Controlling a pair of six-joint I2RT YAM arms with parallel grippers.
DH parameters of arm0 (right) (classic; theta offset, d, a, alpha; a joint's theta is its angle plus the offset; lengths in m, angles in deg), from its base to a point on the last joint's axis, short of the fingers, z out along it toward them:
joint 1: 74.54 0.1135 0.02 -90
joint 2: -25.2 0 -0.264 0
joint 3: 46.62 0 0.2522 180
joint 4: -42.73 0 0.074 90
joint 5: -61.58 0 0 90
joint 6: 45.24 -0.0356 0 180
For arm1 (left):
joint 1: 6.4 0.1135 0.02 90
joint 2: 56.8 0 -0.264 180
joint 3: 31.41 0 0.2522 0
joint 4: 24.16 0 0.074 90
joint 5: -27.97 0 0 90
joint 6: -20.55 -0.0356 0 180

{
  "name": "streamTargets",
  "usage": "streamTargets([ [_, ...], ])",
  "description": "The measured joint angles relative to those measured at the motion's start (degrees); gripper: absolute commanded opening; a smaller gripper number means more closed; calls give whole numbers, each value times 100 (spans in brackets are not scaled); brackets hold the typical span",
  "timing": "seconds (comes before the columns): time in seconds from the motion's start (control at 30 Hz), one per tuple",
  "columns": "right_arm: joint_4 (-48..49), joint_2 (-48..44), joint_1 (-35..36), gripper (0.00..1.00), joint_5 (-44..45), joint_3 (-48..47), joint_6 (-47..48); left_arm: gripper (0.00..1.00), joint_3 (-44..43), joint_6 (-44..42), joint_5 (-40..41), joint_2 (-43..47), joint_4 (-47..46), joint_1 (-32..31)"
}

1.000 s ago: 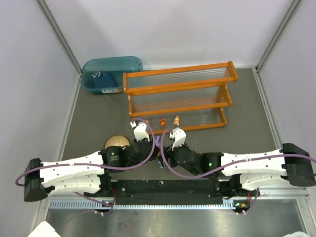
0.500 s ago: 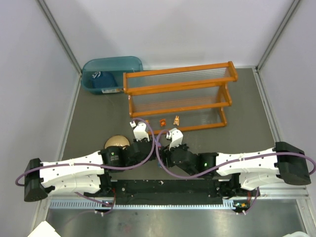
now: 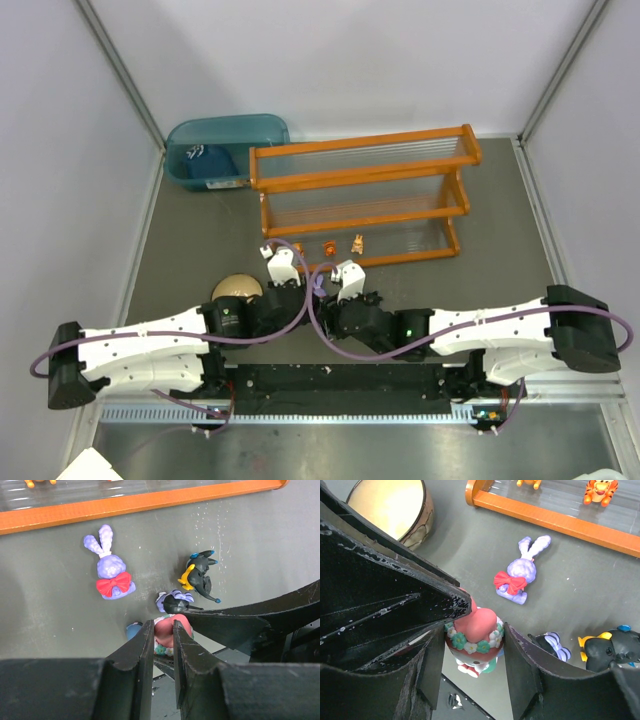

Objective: Place and organize the plastic toys onto the shelf

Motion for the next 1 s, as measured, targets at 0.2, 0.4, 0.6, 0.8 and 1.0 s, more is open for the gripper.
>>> streamTargets([
  [0.2, 0, 11, 0, 6, 11, -2, -55, 0, 0, 2, 9, 17, 42, 0],
  [0.4, 11, 11, 0, 0, 9, -2, -63, 25, 0, 2, 11, 48, 48, 0],
  [0.6, -46, -20, 0, 0, 15, 22, -46, 86, 2, -61, 162, 293, 146, 7],
  [0.8, 216, -796, -76, 0, -179, 581, -17, 94, 22, 20, 195, 691, 116, -4],
  [1.0, 284, -2345, -254, 0, -101, 1362, 275, 95, 114, 15, 382, 1123, 125, -4],
])
